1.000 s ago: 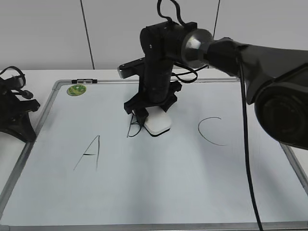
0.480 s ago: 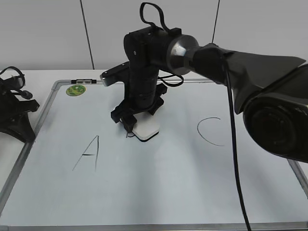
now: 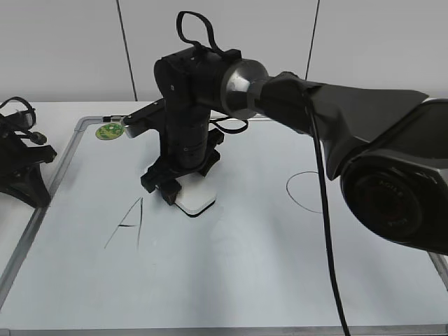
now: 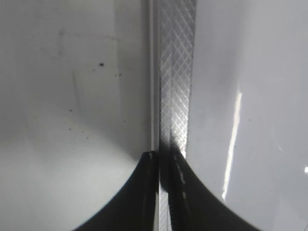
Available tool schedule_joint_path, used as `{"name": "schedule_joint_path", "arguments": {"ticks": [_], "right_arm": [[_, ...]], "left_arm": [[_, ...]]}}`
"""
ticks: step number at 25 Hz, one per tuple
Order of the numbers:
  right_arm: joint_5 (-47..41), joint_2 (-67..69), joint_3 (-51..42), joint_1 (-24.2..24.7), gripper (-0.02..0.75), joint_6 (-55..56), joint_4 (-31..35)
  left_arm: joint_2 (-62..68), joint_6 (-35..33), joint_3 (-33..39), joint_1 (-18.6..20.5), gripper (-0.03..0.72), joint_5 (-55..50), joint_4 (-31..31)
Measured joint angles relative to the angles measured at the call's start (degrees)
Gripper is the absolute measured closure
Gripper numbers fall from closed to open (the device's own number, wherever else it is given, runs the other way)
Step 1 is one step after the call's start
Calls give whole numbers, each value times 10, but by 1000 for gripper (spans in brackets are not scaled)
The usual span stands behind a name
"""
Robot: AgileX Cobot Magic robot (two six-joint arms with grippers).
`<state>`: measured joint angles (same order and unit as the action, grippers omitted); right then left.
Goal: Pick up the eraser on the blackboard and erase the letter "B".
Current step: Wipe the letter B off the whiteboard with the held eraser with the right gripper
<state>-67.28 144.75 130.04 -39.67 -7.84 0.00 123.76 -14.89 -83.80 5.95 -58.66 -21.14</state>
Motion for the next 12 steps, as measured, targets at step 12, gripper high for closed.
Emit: {"name": "schedule_joint_path", "arguments": {"ticks": [12], "right_arm": [[0,0,0,-4,208,6,-18]], "left_arm": [[0,0,0,0,659,0,1]]}}
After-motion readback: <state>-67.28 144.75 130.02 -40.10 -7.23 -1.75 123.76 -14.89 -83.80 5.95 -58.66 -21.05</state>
